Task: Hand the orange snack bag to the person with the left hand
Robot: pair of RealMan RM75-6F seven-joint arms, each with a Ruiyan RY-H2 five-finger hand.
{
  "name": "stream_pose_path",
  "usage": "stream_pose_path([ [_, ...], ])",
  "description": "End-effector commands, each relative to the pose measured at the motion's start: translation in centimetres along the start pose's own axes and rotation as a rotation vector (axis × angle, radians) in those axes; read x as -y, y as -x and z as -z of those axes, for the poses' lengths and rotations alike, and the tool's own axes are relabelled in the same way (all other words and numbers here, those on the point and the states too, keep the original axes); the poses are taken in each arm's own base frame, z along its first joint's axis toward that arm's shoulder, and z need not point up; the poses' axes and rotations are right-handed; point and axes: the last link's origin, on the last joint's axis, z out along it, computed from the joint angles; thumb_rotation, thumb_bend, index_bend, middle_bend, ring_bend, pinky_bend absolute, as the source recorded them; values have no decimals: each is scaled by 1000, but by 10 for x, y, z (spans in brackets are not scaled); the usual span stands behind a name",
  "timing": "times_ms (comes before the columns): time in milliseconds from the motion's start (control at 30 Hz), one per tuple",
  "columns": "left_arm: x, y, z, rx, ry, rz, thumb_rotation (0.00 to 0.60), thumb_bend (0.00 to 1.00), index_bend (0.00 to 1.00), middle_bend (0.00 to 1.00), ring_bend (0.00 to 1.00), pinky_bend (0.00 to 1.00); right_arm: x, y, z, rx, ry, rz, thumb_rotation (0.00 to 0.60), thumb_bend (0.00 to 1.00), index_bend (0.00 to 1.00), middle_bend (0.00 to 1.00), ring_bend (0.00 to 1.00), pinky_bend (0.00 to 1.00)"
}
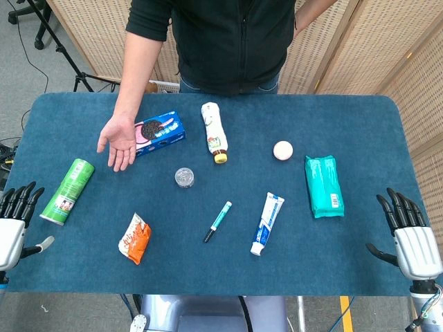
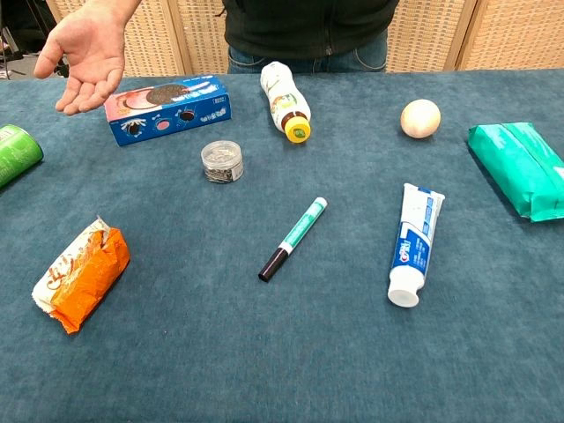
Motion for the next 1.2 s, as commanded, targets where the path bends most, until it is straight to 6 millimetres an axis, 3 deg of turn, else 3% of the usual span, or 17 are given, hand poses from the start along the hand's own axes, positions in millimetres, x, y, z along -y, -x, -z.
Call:
stream_pose_path([
  [33,-1,1,0,3,5,-5,600,0,0,0,0,31,-1,0,0,4,3,-1,600,0,1,0,0,102],
  [267,-7,12,0,91,72,-11,600,0,0,0,0,31,-1,-1,1,13,16,-2,600,0,2,0,0,102],
  [467,-48,43,-17,288,300,-64,600,0,0,0,0,31,-3,-2,0,21,35,-14,600,0,2,0,0,102],
  [833,-114,77,-57,386,442,-173,600,0,0,0,0,38,-10,-8,-1,16,68,-38,600,0,2,0,0,102],
  [967,-135,92,-66,441,461,-199,600,0,41,0,0,124,-14,-11,-2,10,84,-51,600,0,2,0,0,102],
  [1100,-141,103,-71,470,439,-226,600,0,119,0,0,192,-16,-12,-3,9,93,-65,600,0,1,0,0,102],
  [1200,-144,112,-73,490,423,-243,600,12,231,72,42,285,-17,-13,-4,9,96,-71,600,0,1,0,0,102],
])
